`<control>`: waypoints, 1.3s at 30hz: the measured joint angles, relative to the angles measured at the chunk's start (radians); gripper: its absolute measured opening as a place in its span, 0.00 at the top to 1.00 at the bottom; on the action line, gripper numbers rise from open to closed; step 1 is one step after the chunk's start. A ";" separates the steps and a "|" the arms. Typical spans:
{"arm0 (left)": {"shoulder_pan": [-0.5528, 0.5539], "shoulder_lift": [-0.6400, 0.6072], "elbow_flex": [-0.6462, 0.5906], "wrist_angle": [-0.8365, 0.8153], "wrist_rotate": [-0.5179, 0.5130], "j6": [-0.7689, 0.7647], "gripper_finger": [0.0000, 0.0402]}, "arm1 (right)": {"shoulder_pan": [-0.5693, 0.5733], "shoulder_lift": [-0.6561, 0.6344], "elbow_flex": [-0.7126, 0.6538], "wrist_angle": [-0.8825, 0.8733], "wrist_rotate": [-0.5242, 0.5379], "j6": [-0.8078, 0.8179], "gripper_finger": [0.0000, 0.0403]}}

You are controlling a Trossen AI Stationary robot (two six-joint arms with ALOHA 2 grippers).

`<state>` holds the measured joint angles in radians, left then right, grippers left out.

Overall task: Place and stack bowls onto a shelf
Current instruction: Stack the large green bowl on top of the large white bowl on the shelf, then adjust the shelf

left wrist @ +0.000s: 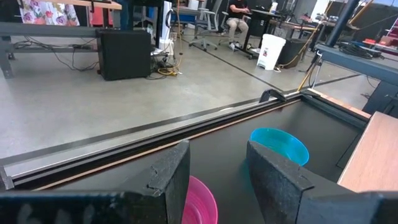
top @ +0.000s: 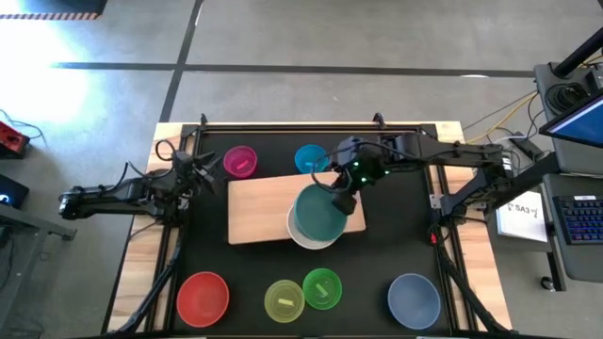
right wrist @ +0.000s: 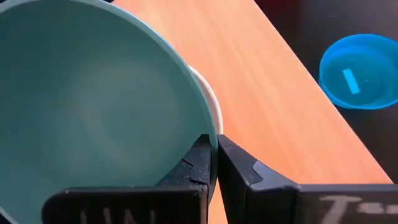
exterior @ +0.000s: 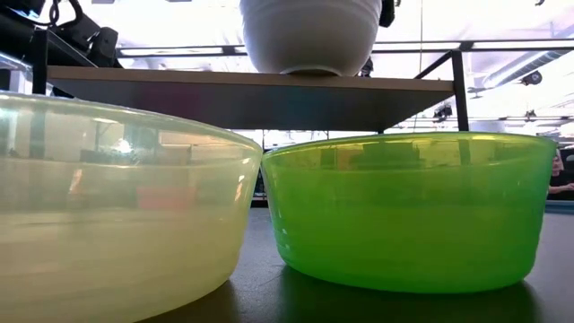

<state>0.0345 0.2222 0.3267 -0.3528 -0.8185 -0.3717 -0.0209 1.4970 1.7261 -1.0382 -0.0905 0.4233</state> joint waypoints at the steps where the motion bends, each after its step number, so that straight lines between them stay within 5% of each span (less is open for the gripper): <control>1: 0.000 0.000 0.000 -0.007 0.000 0.000 0.65 | 0.001 0.012 0.005 -0.002 -0.010 -0.009 0.98; 13: 0.000 0.000 0.000 -0.011 0.000 -0.001 0.65 | 0.001 0.073 0.025 -0.026 -0.041 -0.042 0.97; 22: 0.000 0.000 0.000 0.021 0.000 -0.015 0.65 | -0.004 0.066 0.025 -0.026 -0.032 -0.051 0.84; 28: 0.000 0.000 0.018 0.104 0.047 0.087 0.65 | -0.014 0.055 0.049 -0.056 0.056 -0.103 0.75; 34: -0.001 0.009 0.031 0.132 0.318 0.054 0.65 | -0.019 0.006 0.095 -0.164 0.297 -0.090 0.72; 39: -0.001 0.038 0.021 0.139 0.272 0.012 0.65 | -0.019 -0.012 0.094 -0.266 0.378 -0.006 0.72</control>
<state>0.0336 0.2604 0.3473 -0.2133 -0.5464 -0.3600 -0.0399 1.4846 1.8206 -1.3042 0.2876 0.4178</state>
